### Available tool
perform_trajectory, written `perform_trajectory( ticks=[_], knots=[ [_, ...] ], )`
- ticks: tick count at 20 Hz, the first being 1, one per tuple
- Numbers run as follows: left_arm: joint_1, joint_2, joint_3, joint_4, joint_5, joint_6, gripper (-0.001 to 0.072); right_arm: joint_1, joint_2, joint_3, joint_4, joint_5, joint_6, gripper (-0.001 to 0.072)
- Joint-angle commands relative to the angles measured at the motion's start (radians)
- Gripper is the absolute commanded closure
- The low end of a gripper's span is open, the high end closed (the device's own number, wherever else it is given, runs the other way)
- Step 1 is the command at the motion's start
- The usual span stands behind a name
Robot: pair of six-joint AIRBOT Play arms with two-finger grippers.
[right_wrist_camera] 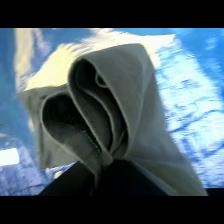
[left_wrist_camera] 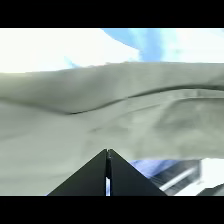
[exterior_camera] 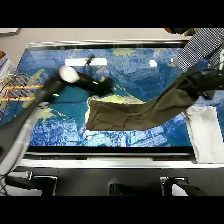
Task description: Fold the clothes and pants, and hang the long-sleeved shirts on hangers.
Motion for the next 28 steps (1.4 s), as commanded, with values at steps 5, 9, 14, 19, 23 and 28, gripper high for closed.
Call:
perform_trajectory(
  ticks=[5, 9, 14, 19, 23, 28],
  knots=[
    [0.246, 0.303, 0.001, 0.115, -0.232, 0.025, 0.0691, 0.387, -0.098, -0.001, -0.057, -0.218, 0.24, 0.0677],
    [0.288, 0.348, 0.001, 0.115, -0.258, 0.028, 0.0691, 0.546, -0.199, 0.0, -0.058, -0.35, 0.325, 0.0677],
    [0.286, 0.348, -0.002, 0.115, -0.27, 0.047, 0.0691, 0.647, -0.322, 0.0, -0.055, -0.451, 0.392, 0.0677],
    [0.286, 0.348, -0.003, 0.118, -0.269, 0.066, 0.0691, 0.671, -0.399, 0.0, -0.004, -0.519, 0.391, 0.0677],
    [0.286, 0.346, -0.005, 0.118, -0.269, 0.066, 0.0691, 0.67, -0.417, 0.0, 0.008, -0.524, 0.391, 0.0676],
    [0.286, 0.345, -0.005, 0.118, -0.269, 0.074, 0.0691, 0.671, -0.433, 0.0, 0.028, -0.548, 0.377, 0.0578]
  ],
)
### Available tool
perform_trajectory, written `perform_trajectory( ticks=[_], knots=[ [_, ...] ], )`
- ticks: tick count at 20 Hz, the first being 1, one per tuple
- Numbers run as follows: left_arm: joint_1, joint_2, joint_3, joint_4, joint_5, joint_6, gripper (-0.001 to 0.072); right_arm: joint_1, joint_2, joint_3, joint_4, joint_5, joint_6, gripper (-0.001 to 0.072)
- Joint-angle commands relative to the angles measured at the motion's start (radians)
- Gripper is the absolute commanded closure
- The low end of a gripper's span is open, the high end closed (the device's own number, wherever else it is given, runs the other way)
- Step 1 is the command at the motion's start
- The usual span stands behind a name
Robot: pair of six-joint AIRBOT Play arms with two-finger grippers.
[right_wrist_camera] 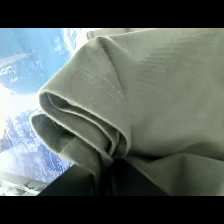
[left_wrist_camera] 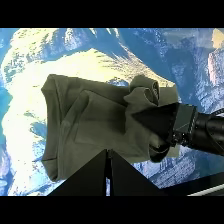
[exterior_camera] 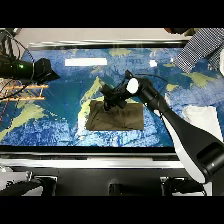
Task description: Fold the clothes and pants, and hang the long-sleeved shirts on hangers.
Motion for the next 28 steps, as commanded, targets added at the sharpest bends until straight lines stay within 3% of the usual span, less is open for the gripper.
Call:
perform_trajectory(
  ticks=[1, 2, 4, 6, 9, 11, 17, 21, 28],
  knots=[
    [0.001, -0.001, -0.001, 0.001, 0.001, 0.008, 0.0691, 0.002, -0.008, 0.0, 0.045, -0.013, -0.044, 0.051],
    [0.001, -0.002, -0.001, 0.005, 0.001, 0.007, 0.0691, 0.002, -0.006, 0.0, 0.084, -0.01, -0.093, 0.0428],
    [0.001, -0.003, -0.003, 0.016, 0.003, 0.007, 0.0691, 0.001, 0.003, 0.0, 0.172, 0.004, -0.194, 0.0372],
    [0.001, -0.003, -0.003, 0.019, 0.006, 0.007, 0.0691, 0.001, 0.032, 0.0, 0.186, 0.005, -0.222, 0.0234],
    [0.001, -0.003, -0.003, 0.023, 0.012, 0.006, 0.0691, -0.035, 0.094, 0.001, 0.158, 0.018, -0.236, 0.0218],
    [0.001, -0.003, -0.005, 0.028, 0.012, 0.007, 0.0691, -0.108, 0.142, 0.001, 0.124, 0.079, -0.253, 0.017],
    [0.001, -0.003, -0.005, 0.087, 0.011, 0.008, 0.069, -0.553, 0.211, -0.005, 0.079, 0.397, -0.502, 0.0059],
    [0.001, -0.003, -0.005, 0.117, 0.012, 0.011, 0.069, -0.737, 0.195, -0.164, 0.119, 0.354, -0.642, 0.0049],
    [0.001, -0.012, -0.005, 0.121, 0.015, 0.011, 0.069, -0.748, 0.05, -0.451, 0.33, 0.217, -0.902, 0.0054]
  ],
)
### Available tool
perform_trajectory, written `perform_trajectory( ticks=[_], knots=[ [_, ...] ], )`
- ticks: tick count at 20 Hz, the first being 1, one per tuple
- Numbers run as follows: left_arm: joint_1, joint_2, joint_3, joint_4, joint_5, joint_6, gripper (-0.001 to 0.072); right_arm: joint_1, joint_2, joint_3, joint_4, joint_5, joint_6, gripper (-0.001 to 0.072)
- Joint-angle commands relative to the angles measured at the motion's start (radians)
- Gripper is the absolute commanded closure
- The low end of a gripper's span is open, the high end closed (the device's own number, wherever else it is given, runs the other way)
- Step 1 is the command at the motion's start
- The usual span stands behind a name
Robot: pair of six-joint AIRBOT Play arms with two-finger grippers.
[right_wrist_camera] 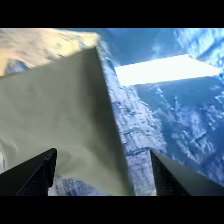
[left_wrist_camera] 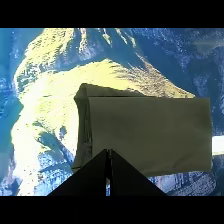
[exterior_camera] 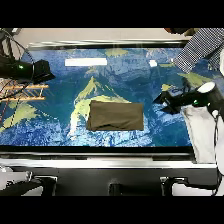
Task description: Fold the clothes and pants, and hang the long-sleeved shirts on hangers.
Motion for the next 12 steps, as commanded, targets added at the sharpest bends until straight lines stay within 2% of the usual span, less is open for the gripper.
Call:
perform_trajectory(
  ticks=[1, 4, 8, 10, 12],
  knots=[
    [0.0, -0.009, -0.003, 0.005, 0.001, 0.0, 0.069, -0.013, -0.071, -0.111, 0.145, -0.07, -0.145, 0.0054],
    [0.0, -0.011, -0.02, 0.005, 0.002, -0.001, 0.069, 0.008, -0.124, -0.119, 0.217, -0.071, -0.195, 0.0057],
    [0.0, -0.011, -0.042, 0.005, 0.0, -0.004, 0.069, 0.087, -0.158, -0.119, 0.213, -0.096, -0.198, 0.0059],
    [0.0, -0.011, -0.042, 0.005, 0.001, -0.004, 0.069, 0.123, -0.158, -0.119, 0.211, -0.115, -0.191, 0.0106],
    [0.0, -0.011, -0.042, 0.005, 0.001, -0.004, 0.069, 0.156, -0.158, -0.119, 0.208, -0.121, -0.188, 0.0108]
  ],
)
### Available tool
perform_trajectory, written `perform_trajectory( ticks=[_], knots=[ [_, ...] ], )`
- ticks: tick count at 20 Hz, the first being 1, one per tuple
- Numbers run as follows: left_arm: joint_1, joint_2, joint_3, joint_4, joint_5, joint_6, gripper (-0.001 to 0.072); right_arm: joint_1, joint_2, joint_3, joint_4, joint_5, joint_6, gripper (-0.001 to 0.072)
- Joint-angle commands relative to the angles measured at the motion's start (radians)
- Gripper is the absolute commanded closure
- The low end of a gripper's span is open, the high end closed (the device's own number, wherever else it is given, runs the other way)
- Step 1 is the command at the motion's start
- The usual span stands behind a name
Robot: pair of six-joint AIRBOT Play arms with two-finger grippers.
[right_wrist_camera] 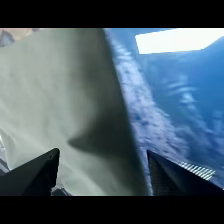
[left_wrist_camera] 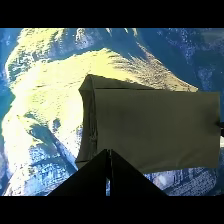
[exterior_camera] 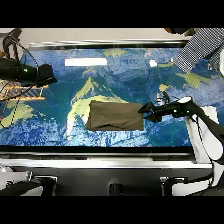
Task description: Fold the clothes and pants, and hang the long-sleeved shirts on hangers.
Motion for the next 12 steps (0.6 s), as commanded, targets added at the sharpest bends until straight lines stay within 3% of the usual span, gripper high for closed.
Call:
perform_trajectory(
  ticks=[1, 2, 4, 5, 8, 12],
  knots=[
    [0.0, -0.001, -0.003, 0.0, 0.0, 0.0, 0.069, 0.061, -0.008, -0.002, -0.005, -0.029, 0.0, 0.0147],
    [0.0, -0.001, -0.003, 0.0, 0.0, 0.0, 0.069, 0.074, -0.008, -0.002, 0.002, -0.029, 0.0, 0.0241],
    [0.0, -0.001, -0.003, 0.001, 0.0, 0.0, 0.069, 0.082, -0.002, 0.002, 0.026, -0.023, -0.004, 0.0626],
    [0.0, -0.001, -0.003, 0.0, 0.0, 0.0, 0.069, 0.079, 0.011, 0.003, 0.053, -0.024, -0.018, 0.0675],
    [0.0, -0.001, -0.003, 0.001, 0.0, 0.001, 0.069, 0.055, 0.056, 0.057, 0.072, -0.012, 0.0, 0.0676],
    [0.0, -0.001, -0.003, 0.001, 0.0, 0.001, 0.069, -0.024, 0.071, 0.24, 0.037, -0.016, 0.158, 0.0676]
  ],
)
